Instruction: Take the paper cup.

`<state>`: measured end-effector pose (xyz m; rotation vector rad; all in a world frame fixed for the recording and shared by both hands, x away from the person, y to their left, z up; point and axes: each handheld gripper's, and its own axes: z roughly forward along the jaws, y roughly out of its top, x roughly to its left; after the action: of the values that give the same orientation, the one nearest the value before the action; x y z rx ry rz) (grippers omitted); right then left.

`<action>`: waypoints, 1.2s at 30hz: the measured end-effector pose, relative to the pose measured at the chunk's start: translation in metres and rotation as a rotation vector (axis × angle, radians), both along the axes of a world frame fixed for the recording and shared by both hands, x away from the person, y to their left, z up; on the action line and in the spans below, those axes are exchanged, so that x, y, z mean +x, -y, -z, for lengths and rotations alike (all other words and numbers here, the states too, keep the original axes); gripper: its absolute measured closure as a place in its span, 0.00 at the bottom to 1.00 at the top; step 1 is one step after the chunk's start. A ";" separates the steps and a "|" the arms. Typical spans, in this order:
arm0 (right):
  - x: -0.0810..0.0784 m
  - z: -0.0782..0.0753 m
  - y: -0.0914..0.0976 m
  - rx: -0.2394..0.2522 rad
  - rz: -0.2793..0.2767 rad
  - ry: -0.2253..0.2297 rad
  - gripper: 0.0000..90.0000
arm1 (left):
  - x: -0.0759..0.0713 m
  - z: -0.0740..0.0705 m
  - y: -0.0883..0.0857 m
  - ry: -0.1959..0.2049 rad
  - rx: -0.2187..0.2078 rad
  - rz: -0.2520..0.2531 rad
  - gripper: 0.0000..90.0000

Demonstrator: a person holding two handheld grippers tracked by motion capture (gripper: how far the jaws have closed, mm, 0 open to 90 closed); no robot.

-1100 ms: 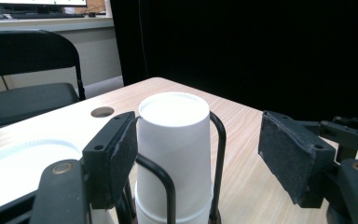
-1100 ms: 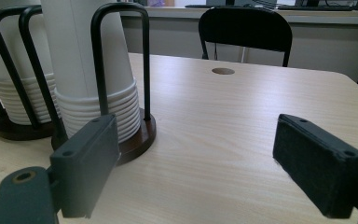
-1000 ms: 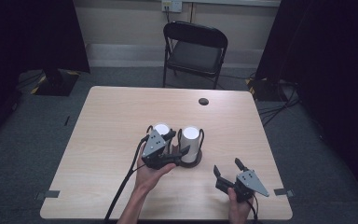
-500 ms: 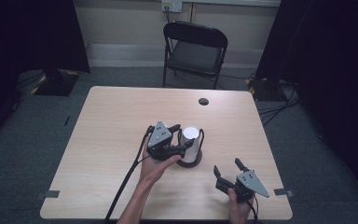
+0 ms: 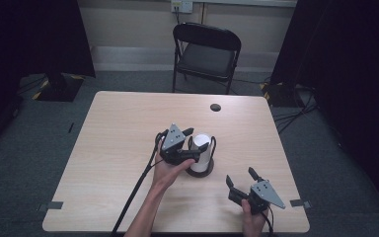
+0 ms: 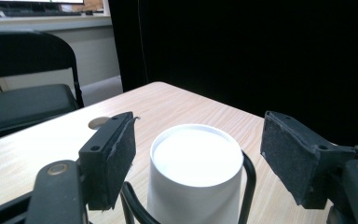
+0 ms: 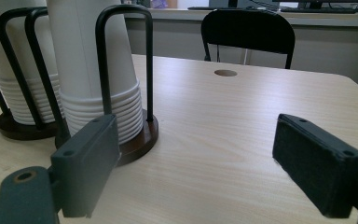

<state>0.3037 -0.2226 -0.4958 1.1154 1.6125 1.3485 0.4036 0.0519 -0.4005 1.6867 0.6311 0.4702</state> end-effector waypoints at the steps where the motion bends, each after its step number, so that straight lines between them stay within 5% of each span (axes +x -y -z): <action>1: 0.000 0.000 0.000 0.000 0.000 -0.001 0.16 | 0.001 0.001 0.001 -0.002 0.000 0.002 0.29; 16: -0.001 0.000 0.000 0.002 0.001 0.005 0.16 | 0.013 0.009 0.020 -0.022 0.047 0.000 0.31; 36: -0.001 0.000 0.000 0.001 0.000 0.006 0.16 | 0.011 0.010 0.025 0.028 0.122 -0.015 0.40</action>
<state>0.3031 -0.2227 -0.4959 1.1107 1.6079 1.3515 0.4143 0.0265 -0.4109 1.7881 0.6057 0.5517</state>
